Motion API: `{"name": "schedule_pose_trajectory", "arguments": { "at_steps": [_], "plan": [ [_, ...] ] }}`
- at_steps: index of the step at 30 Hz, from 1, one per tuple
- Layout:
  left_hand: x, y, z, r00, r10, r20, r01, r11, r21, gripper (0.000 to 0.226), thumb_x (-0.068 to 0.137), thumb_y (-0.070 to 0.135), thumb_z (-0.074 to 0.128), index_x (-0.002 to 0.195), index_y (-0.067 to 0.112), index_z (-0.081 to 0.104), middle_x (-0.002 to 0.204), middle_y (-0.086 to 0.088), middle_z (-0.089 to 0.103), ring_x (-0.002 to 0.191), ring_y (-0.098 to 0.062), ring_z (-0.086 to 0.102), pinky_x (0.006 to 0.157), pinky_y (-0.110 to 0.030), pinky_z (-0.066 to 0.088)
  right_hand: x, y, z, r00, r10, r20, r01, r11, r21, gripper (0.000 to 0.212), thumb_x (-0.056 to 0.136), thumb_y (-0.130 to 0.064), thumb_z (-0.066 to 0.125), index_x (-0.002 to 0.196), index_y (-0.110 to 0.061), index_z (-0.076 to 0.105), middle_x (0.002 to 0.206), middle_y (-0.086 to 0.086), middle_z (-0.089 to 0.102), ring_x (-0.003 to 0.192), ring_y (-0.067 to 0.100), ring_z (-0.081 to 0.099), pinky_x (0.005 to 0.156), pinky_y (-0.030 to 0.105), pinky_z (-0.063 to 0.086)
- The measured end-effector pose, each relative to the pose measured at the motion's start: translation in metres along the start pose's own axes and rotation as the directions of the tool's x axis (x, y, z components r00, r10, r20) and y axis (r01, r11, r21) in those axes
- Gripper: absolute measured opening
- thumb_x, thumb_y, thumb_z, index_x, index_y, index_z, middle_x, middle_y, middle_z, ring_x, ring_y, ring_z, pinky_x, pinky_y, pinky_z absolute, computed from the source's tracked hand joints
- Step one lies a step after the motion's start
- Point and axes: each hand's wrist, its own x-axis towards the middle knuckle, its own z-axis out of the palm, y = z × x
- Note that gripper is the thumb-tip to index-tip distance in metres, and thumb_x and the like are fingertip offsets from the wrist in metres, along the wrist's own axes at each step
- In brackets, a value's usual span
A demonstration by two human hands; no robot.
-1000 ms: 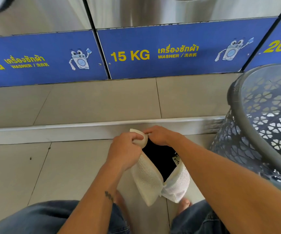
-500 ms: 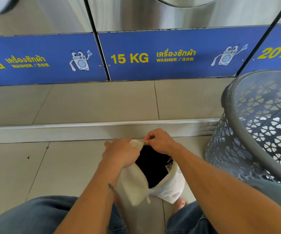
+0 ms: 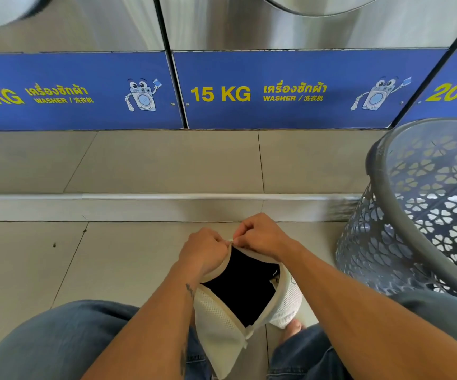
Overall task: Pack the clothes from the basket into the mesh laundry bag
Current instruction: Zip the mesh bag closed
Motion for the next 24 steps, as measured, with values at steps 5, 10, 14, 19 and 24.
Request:
{"name": "schedule_pose_trajectory", "arguments": {
  "at_steps": [5,10,14,19,24],
  "plan": [
    [0.006,-0.002,-0.001,0.988,-0.156,-0.013,0.150,0.971,-0.184,0.012,0.079,0.017,0.061,0.074,0.008,0.068,0.076,-0.003,0.067,0.072,-0.022,0.062,0.067,-0.031,0.052,-0.007,-0.004,0.002,1.000,-0.029,0.007,0.029,0.999,-0.013,0.007,0.072,-0.002,0.077,0.074,-0.009,0.077,0.075,-0.002,0.075,0.077,0.008,0.068,0.067,0.019,0.048],
    [0.007,-0.002,-0.005,0.929,-0.364,0.059,0.336,0.768,-0.545,0.011,0.082,0.011,0.063,0.075,0.009,0.055,0.083,-0.009,0.061,0.076,-0.024,0.059,0.081,-0.038,0.050,-0.014,-0.012,0.007,0.997,-0.081,0.005,0.081,0.989,-0.122,0.015,0.073,-0.004,0.076,0.065,-0.017,0.072,0.072,-0.005,0.072,0.075,0.008,0.068,0.062,0.020,0.048],
    [0.008,-0.006,-0.006,0.894,-0.448,0.008,0.350,0.687,-0.637,0.008,0.083,0.010,0.058,0.078,0.004,0.056,0.081,-0.009,0.059,0.077,-0.026,0.059,0.074,-0.035,0.049,-0.019,-0.012,0.001,0.992,-0.129,0.011,0.129,0.971,-0.203,0.013,0.073,0.001,0.073,0.068,-0.011,0.073,0.071,-0.004,0.071,0.073,0.005,0.066,0.063,0.018,0.050],
    [0.018,-0.022,-0.009,0.880,-0.459,-0.121,0.288,0.718,-0.633,0.013,0.085,0.011,0.058,0.074,0.004,0.054,0.084,-0.010,0.059,0.069,-0.023,0.054,0.067,-0.033,0.047,-0.028,-0.007,-0.014,0.993,-0.114,0.004,0.112,0.964,-0.240,0.015,0.076,0.000,0.078,0.068,-0.012,0.073,0.074,-0.003,0.072,0.075,0.006,0.066,0.065,0.019,0.050],
    [0.017,-0.029,-0.016,0.856,-0.455,-0.244,0.273,0.800,-0.535,0.016,0.087,0.015,0.060,0.074,0.005,0.055,0.087,-0.012,0.063,0.065,-0.022,0.053,0.061,-0.031,0.046,-0.041,0.000,-0.024,0.995,-0.087,-0.038,0.077,0.975,-0.210,0.020,0.078,-0.004,0.081,0.067,-0.017,0.071,0.078,-0.002,0.073,0.080,0.010,0.067,0.067,0.021,0.049]
  ]
}}
